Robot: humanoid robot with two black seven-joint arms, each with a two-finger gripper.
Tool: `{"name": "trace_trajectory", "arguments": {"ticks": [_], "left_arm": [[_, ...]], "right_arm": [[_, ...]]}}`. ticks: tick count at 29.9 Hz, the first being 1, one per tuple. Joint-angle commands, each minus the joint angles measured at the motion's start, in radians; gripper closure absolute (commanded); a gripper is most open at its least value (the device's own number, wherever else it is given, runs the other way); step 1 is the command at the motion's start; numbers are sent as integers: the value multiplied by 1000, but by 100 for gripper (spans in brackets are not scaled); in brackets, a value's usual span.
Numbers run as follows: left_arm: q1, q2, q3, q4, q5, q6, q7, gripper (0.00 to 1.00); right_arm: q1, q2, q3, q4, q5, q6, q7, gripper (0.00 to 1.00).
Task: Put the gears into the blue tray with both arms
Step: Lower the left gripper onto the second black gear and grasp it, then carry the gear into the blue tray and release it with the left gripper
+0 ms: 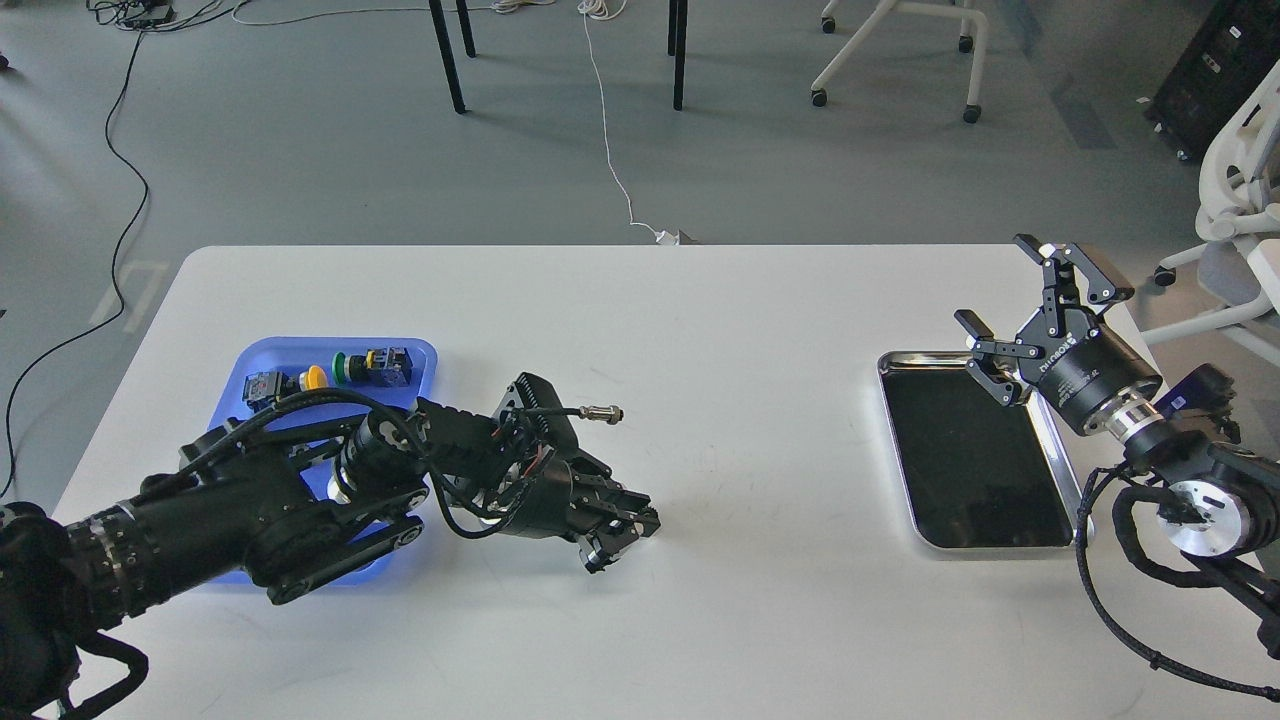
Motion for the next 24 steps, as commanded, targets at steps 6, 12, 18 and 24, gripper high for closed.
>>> {"name": "trace_trajectory", "arguments": {"ticks": [6,12,18,24], "left_arm": [[-17,3,-8,-9,1,3,0,89],[-72,94,-14,-56,1,25,0,88],[-96,273,-23,-132,1,25,0,86],[-88,482,-19,-123,1,27,0,86]], "right_arm": [[0,0,0,0,0,0,0,4],[0,2,0,0,0,0,0,4],[0,2,-2,0,-2,0,0,4],[1,14,-3,0,-2,0,0,4]]}}
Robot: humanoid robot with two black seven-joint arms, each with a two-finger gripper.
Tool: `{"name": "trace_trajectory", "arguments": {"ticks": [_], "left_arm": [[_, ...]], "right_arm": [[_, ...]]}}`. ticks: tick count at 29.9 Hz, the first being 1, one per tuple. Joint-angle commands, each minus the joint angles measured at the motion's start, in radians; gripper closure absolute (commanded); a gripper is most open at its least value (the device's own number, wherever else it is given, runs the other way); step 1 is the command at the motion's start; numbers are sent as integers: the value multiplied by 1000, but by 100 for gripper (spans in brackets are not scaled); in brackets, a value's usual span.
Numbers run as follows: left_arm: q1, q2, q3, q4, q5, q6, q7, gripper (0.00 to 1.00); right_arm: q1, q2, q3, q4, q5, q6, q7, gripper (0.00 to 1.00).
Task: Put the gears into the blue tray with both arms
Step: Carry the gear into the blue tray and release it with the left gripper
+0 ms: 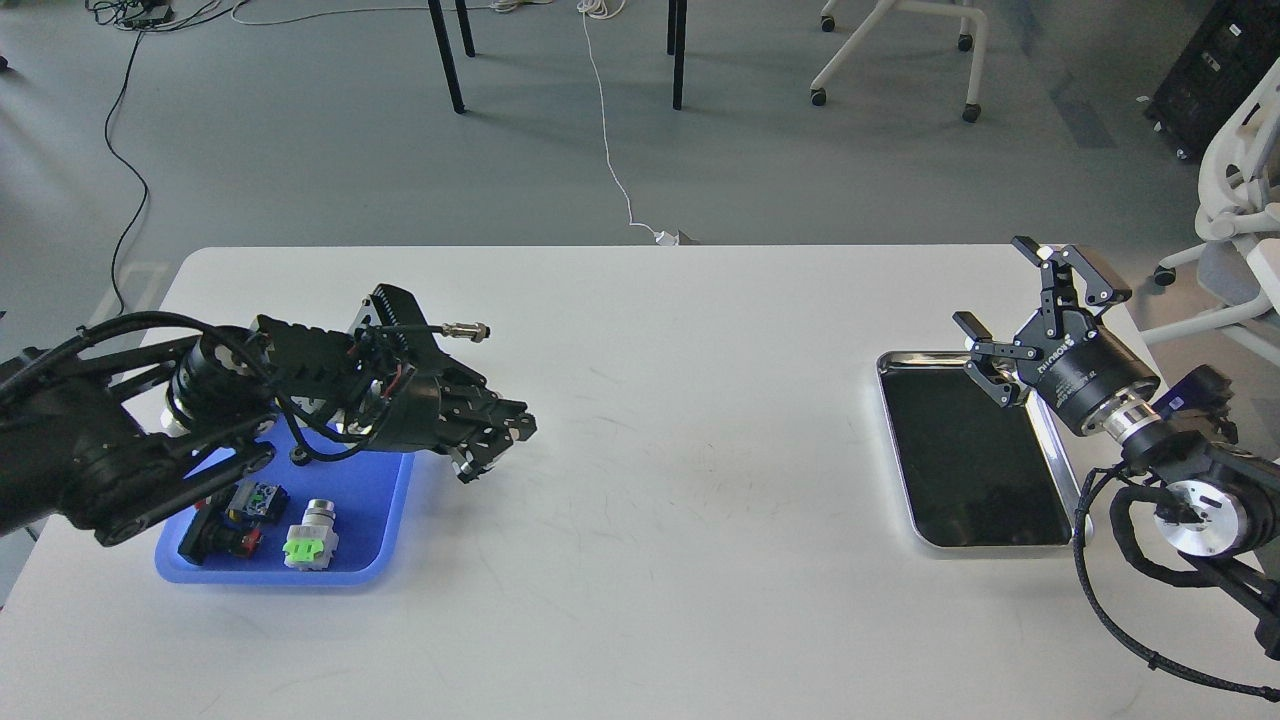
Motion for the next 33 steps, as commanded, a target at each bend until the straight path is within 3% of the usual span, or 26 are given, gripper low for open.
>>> {"name": "trace_trajectory", "arguments": {"ticks": [1,7,18,27,28,33], "left_arm": [[10,98,2,10,0,0,-1,86],[38,132,2,54,0,3,-1,85],[67,79,2,212,0,37,-1,83],[78,74,1,223,0,37,-1,81],[82,59,-1,226,0,37,-1,57],[84,62,-2,228,0,37,-1,27]], "right_arm": [[1,7,0,0,0,0,0,4],[6,9,-2,0,0,-1,0,4],[4,7,0,2,0,0,0,4],[4,7,0,2,0,0,0,4],[3,6,0,3,0,0,0,4],[3,4,0,3,0,0,0,4]]}}
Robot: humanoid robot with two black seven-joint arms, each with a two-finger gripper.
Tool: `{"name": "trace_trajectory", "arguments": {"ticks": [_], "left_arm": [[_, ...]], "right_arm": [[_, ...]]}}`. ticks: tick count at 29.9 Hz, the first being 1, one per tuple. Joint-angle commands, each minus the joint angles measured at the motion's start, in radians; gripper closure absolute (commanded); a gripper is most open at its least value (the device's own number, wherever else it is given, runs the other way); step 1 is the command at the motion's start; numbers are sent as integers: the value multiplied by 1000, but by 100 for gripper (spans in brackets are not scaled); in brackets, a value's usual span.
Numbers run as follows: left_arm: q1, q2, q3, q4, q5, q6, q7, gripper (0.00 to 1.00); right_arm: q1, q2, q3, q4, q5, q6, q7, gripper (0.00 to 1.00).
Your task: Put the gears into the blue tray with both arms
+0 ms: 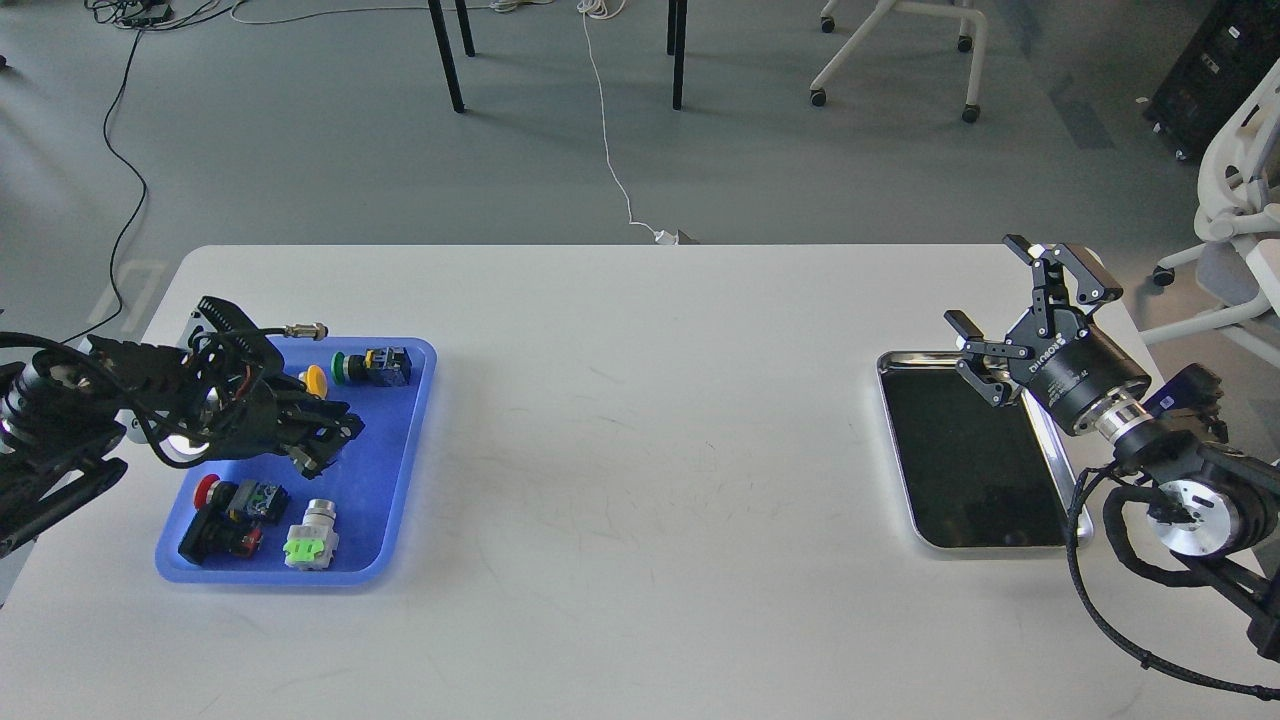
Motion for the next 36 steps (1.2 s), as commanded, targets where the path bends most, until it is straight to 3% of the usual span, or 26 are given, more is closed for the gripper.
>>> {"name": "trace_trajectory", "arguments": {"ticks": [1,6,11,13,14,15,18,21,27,29,31,36], "left_arm": [[1,6,-8,-1,0,1,0,22],[-8,42,-87,-25,-75,0,0,15],[-10,55,-223,-136,-389,-12,0,4],[-10,55,-223,-136,-390,-12,0,4],[-1,49,-235,-184,-712,-5,0,2],[5,44,-235,-200,-844,-2,0,2],[56,-6,-249,-206,-1176,1,0,2],[125,-66,-354,-202,-1408,0,0,2],[361,-213,-691,-203,-1484,-15,1,2],[421,-263,-781,-202,-1491,-17,54,2],[467,-301,-828,-202,-1493,-29,76,2],[534,-340,-893,-199,-1493,-118,81,2]], "right_arm": [[1,0,0,0,0,0,0,4],[1,0,1,0,-2,-3,0,3],[12,3,-2,-6,-3,-11,0,1],[12,3,-2,-6,-3,-11,0,1],[17,3,0,-6,-3,-12,0,1],[17,5,0,-7,-3,-12,0,1],[18,5,0,-9,-5,-23,0,1],[26,6,-3,-6,-3,-58,0,1],[38,15,-3,-7,-3,-58,0,1],[41,26,-3,-7,-5,-55,0,1],[41,29,-3,-6,-5,-55,0,1],[41,51,0,-3,-5,-55,0,1]]}}
